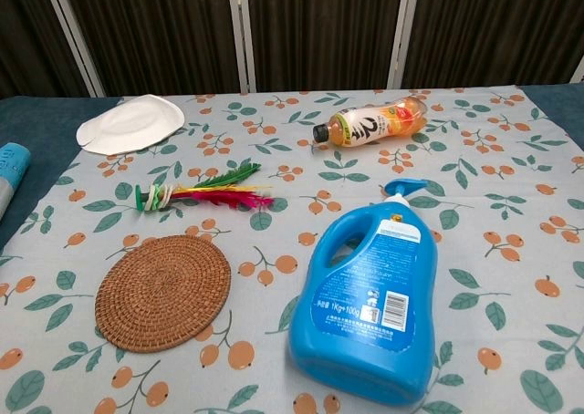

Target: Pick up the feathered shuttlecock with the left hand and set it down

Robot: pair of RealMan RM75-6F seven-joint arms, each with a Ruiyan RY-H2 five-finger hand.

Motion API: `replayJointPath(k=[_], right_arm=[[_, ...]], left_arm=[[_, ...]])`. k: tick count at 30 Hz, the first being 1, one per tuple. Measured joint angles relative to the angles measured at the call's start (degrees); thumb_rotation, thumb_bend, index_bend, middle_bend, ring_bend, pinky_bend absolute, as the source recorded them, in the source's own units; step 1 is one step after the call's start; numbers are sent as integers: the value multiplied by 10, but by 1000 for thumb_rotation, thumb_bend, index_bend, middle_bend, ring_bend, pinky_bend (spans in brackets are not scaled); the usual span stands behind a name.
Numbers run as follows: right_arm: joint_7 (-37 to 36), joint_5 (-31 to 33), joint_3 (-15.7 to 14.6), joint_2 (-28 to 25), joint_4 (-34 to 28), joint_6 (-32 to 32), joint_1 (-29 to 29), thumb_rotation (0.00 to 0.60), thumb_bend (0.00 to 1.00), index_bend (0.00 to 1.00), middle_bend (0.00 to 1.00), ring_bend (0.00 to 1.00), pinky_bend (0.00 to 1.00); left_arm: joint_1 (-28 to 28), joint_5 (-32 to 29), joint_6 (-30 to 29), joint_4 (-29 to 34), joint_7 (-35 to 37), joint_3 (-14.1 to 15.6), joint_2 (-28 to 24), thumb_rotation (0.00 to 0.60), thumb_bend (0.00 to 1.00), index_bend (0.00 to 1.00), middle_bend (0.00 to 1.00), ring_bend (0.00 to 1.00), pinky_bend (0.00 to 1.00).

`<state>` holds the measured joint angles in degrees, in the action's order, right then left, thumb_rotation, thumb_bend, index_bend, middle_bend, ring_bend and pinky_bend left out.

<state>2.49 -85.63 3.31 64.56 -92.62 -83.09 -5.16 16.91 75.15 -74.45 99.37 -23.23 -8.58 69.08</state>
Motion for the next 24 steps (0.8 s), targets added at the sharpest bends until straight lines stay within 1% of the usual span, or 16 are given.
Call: replayJointPath(k=[2, 4, 7, 9, 13, 17, 24], right_arm=[[-2, -1, 0, 0, 1, 0, 0, 600, 91, 108, 0, 0, 0], [-5, -1, 0, 0, 2, 0, -1, 600, 90, 108, 0, 0, 0], [-12, -1, 1, -1, 3, 0, -1, 600, 91, 108, 0, 0, 0], [-16, -1, 1, -2, 4, 1, -1, 600, 91, 108, 0, 0, 0], [-23, 0, 0, -5, 3, 2, -1, 600, 89, 108, 0, 0, 0], [-33, -1, 0, -7, 3, 2, 0, 600, 91, 108, 0, 0, 0], [-43, 0, 0, -9, 2, 9, -3, 600, 93, 108, 0, 0, 0]], left_arm=[[24, -28, 22, -15, -18, -15, 25, 600, 208, 242, 0, 0, 0], [46, -48, 37, -32, -34, -27, 52, 600, 254, 311, 0, 0, 0], [83, -70, 57, -75, -59, -43, 108, 600, 314, 370, 0, 0, 0], [108, -82, 67, -114, -74, -52, 150, 600, 329, 394, 0, 0, 0], [150, -100, 85, -189, -96, -64, 221, 600, 408, 429, 0, 0, 0], [187, -118, 106, -258, -109, -73, 286, 600, 426, 450, 0, 0, 0], [237, -129, 132, -351, -106, -84, 375, 600, 428, 482, 0, 0, 0]])
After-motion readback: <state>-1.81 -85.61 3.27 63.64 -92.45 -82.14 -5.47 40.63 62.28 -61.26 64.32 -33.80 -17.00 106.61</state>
